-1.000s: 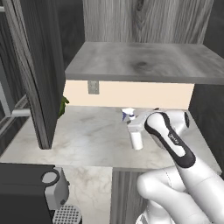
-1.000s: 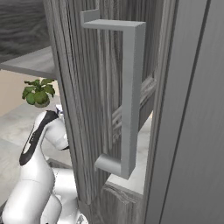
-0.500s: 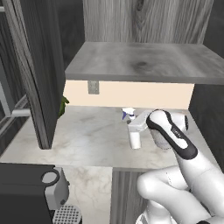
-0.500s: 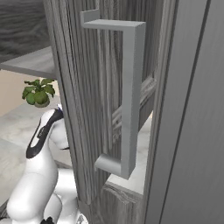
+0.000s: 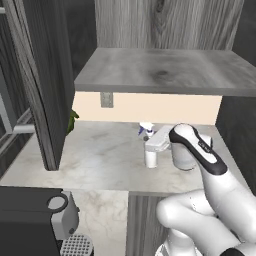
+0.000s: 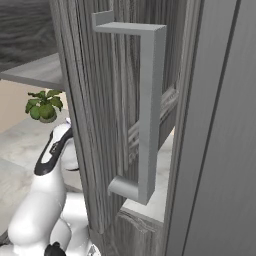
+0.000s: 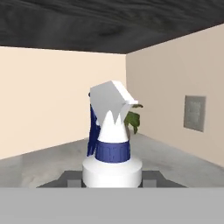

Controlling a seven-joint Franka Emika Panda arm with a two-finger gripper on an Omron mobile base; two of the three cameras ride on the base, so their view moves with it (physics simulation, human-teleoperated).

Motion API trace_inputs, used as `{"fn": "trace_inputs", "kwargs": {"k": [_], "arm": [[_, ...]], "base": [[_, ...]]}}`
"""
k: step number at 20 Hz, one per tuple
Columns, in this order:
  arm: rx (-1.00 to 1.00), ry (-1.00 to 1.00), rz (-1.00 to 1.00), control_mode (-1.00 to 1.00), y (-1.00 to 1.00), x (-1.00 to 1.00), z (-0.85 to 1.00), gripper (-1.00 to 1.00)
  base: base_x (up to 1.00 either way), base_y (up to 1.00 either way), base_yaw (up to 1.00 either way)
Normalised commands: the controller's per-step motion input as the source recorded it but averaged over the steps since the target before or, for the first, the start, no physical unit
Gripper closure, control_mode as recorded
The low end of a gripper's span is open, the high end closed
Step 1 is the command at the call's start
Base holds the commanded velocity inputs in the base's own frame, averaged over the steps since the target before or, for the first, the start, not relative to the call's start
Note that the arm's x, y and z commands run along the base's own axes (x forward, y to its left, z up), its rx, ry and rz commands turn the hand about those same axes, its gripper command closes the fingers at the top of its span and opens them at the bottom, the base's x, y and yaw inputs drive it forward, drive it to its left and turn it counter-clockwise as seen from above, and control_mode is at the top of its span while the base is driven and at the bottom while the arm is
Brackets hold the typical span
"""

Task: Move the cutting board and knife to the sink. Then move spray from the cabinet to the counter.

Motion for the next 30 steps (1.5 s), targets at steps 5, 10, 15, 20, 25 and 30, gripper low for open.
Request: {"fn": "trace_inputs", "kwargs": {"k": [5,10,15,20,25,30], "arm": [[0.04,0.00,0.00,-1.00,0.00,0.12,-0.04,1.00],[0.03,-0.03,0.00,-1.00,0.00,0.02,-0.26,1.00],[0.02,-0.11,0.00,-1.00,0.00,0.00,-0.36,1.00],[0.00,-0.11,0.00,-1.00,0.00,0.00,-0.41,1.00],[0.01,-0.08,0.00,-1.00,0.00,0.00,-0.34,1.00],[0.01,-0.05,0.00,-1.00,0.00,0.00,-0.28,-1.00]], "base": [[0.00,0.00,0.00],[0.00,0.00,0.00],[0.00,0.00,0.00],[0.00,0.00,0.00],[0.00,0.00,0.00],[0.00,0.00,0.00]]}}
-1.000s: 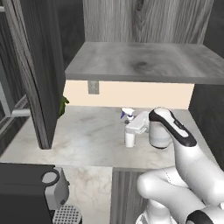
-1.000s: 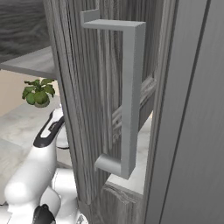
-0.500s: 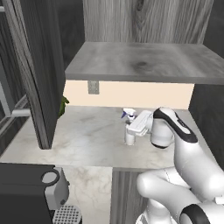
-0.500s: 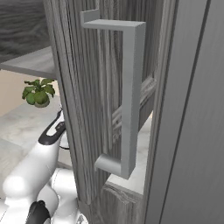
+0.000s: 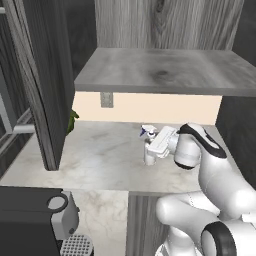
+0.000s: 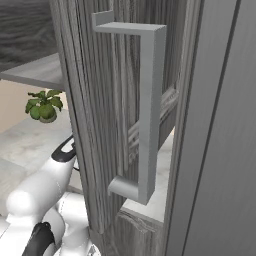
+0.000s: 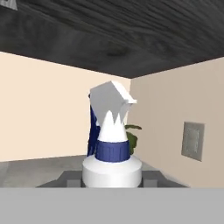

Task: Move the cutting board and knife to the sink. Then move spray from the cabinet to the counter.

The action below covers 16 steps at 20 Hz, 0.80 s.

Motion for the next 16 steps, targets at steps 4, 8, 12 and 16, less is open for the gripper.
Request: {"fn": "trace_inputs", "kwargs": {"k": [4,8,12,16], "arm": [[0.02,-0.01,0.00,-1.00,0.00,0.00,-0.03,-1.00],[0.02,0.00,0.00,-1.00,0.00,0.00,0.00,-1.00],[0.03,0.00,0.00,-1.00,0.00,0.00,0.00,-1.00],[0.04,0.00,0.00,-1.00,0.00,-0.03,0.00,-1.00]], "base": [[0.00,0.00,0.00],[0.00,0.00,0.00],[0.00,0.00,0.00],[0.00,0.00,0.00]]}}
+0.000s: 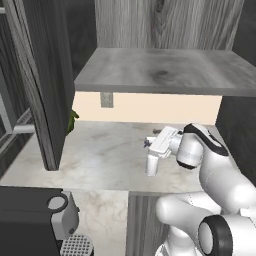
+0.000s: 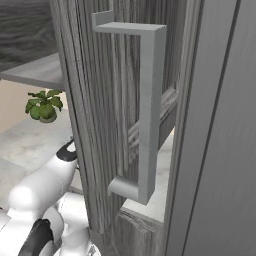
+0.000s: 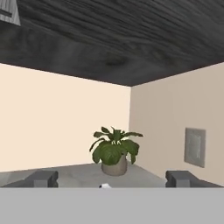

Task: Move the cutting board and knife to the sink. Then move spray from the cabinet to the counter.

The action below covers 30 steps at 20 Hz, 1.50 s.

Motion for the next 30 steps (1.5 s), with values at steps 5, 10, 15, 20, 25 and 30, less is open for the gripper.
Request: {"fn": "trace_inputs", "kwargs": {"k": [5,10,15,20,25,30], "arm": [[0.05,-0.04,0.00,-1.00,0.00,-0.42,0.03,-1.00],[0.01,-0.11,-0.01,-1.00,0.01,-0.63,0.38,-1.00],[0.00,-0.14,-0.01,-1.00,0.11,-0.69,0.31,-1.00],[0.00,-0.04,-0.04,-1.00,0.33,-0.81,0.41,-1.00],[-0.01,0.00,-0.08,-1.00,0.50,-0.69,0.50,-1.00],[-0.01,0.00,-0.09,-1.00,0.42,-0.74,0.43,-1.00]], "base": [[0.00,0.00,0.00],[0.00,0.00,0.00],[0.00,0.00,0.00],[0.00,0.00,0.00],[0.00,0.00,0.00],[0.00,0.00,0.00]]}}
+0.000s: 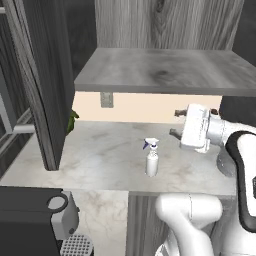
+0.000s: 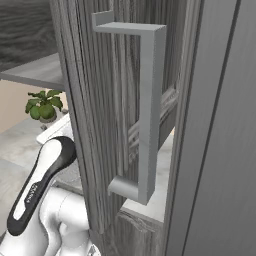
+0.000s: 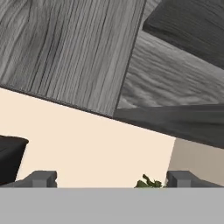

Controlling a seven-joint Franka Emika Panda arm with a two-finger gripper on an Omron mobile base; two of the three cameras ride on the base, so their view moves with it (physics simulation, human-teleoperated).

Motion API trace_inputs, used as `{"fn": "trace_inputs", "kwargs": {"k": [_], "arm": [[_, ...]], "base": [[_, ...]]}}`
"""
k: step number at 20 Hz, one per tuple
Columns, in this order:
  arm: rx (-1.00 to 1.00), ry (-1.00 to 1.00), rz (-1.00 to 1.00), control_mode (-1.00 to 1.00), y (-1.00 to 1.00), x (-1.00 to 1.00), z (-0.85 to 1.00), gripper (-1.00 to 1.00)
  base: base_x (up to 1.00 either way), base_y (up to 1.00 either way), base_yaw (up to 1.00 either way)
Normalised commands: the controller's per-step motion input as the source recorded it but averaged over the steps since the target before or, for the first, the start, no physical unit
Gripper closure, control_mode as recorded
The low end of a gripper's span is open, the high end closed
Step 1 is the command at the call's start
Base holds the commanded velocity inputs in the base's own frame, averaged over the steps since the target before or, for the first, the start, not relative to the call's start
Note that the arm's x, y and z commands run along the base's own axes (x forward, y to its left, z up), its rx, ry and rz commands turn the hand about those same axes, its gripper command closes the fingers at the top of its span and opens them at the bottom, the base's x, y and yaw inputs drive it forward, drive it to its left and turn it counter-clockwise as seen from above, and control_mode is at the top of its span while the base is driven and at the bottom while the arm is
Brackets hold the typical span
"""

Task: Move the cutting board and knife to the sink. Then move spray from the cabinet to the counter.

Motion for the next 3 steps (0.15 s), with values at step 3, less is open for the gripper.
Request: {"fn": "trace_inputs", "kwargs": {"k": [3], "arm": [[-0.08,0.00,-0.08,-1.00,0.38,-0.84,0.01,-1.00]], "base": [[0.00,0.00,0.00]]}}
